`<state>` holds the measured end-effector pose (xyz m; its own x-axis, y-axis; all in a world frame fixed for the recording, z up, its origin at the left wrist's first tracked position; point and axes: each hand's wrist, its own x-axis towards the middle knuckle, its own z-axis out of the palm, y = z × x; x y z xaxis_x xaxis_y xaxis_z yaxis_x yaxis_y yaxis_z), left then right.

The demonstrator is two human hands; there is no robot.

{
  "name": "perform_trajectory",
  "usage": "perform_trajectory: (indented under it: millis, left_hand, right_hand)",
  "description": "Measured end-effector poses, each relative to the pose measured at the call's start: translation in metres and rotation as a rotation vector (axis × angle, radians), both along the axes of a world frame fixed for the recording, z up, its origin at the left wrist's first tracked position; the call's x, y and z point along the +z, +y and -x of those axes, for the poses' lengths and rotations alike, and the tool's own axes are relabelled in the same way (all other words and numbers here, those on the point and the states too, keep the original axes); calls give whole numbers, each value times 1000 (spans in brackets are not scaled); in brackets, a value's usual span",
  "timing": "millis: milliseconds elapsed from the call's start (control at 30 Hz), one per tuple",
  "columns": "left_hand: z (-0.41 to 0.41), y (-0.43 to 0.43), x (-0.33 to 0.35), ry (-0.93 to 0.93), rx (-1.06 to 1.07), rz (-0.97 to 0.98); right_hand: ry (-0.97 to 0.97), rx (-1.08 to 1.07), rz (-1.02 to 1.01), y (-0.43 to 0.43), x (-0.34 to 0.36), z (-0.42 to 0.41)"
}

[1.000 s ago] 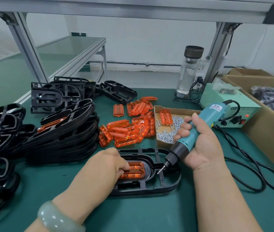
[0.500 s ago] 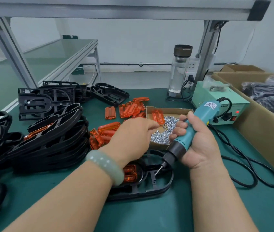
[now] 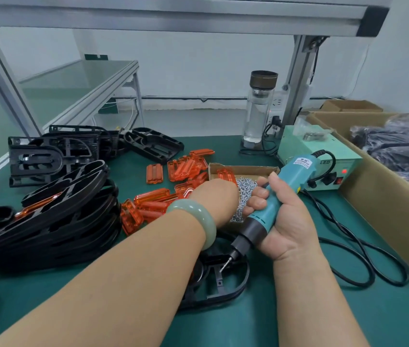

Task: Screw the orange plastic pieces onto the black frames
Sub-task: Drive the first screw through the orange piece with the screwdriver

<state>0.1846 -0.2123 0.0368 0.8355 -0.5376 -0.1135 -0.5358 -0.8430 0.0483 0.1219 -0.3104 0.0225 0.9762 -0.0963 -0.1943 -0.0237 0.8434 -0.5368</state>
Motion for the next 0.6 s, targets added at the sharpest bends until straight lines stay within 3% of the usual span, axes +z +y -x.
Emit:
perform_trajectory:
  millis: [133,367,600]
  left_hand:
    - [-3,4,-6,-34,48,113]
    - [-5,12,-7,23,119,514]
    - [-8,15,-10,126,218,744]
  right_hand:
    - [-3,-2,-2,1,1,0]
    - [-18,-24,38,0,0,0]
    - [-9,-26,32,0,0,0]
